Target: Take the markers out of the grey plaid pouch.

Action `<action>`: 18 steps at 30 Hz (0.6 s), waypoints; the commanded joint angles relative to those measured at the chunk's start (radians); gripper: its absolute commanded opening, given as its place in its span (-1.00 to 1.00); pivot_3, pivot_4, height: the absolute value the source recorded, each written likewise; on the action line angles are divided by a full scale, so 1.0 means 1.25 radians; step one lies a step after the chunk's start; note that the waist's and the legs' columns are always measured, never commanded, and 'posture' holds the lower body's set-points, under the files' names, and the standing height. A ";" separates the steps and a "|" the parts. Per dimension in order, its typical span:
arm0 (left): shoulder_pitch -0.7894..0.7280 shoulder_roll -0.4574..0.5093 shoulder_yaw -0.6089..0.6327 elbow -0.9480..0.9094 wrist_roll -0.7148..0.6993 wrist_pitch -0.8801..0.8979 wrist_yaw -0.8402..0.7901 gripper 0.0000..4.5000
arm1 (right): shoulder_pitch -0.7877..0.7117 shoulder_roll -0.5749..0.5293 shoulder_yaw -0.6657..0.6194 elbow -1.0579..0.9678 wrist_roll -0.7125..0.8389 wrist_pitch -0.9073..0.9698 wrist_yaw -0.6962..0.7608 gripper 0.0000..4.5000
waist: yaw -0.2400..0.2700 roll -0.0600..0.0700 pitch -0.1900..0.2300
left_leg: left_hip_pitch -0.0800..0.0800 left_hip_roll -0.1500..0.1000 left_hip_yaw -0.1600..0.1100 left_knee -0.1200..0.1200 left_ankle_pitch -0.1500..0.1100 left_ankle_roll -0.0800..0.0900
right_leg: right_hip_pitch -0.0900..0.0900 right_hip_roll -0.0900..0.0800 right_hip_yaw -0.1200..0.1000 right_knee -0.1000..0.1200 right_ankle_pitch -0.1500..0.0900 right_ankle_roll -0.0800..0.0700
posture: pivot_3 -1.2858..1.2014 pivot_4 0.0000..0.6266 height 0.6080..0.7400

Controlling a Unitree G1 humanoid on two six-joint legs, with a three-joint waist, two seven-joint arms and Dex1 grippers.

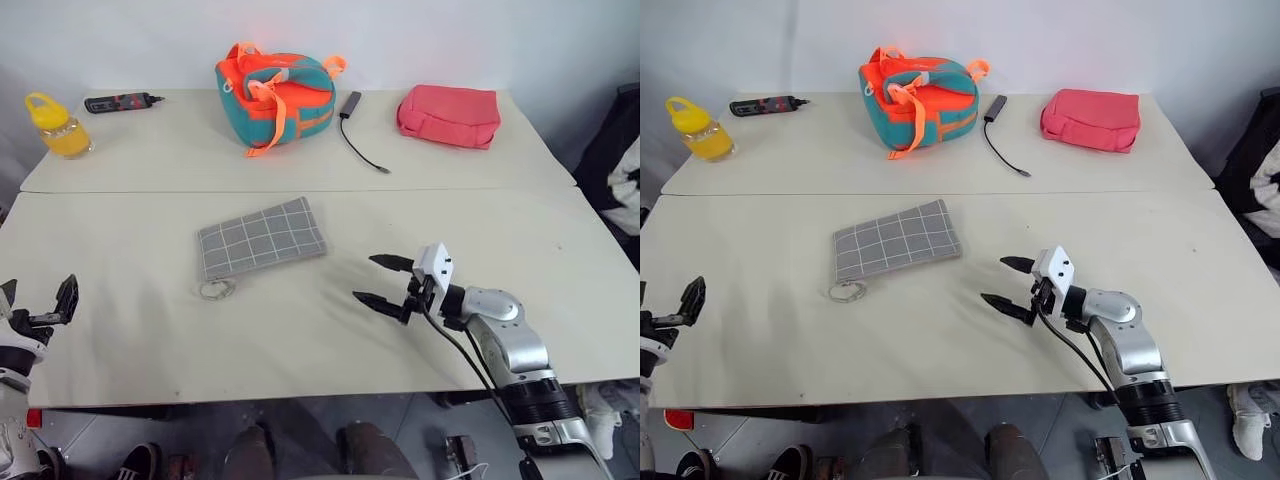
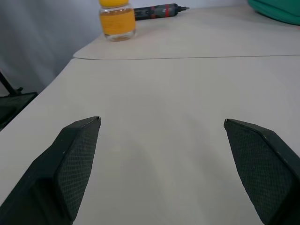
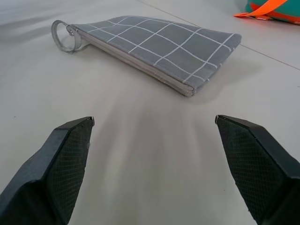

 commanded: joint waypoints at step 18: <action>-0.041 0.046 -0.114 0.024 0.092 -0.130 -0.052 1.00 | -0.107 0.132 0.020 0.067 -0.042 -0.028 -0.132 0.34 | -0.002 0.000 0.000 | 0.002 0.000 0.001 0.000 0.000 -0.001 | 0.002 0.000 0.000 0.000 0.000 0.000 | 0.03 -0.52 1.00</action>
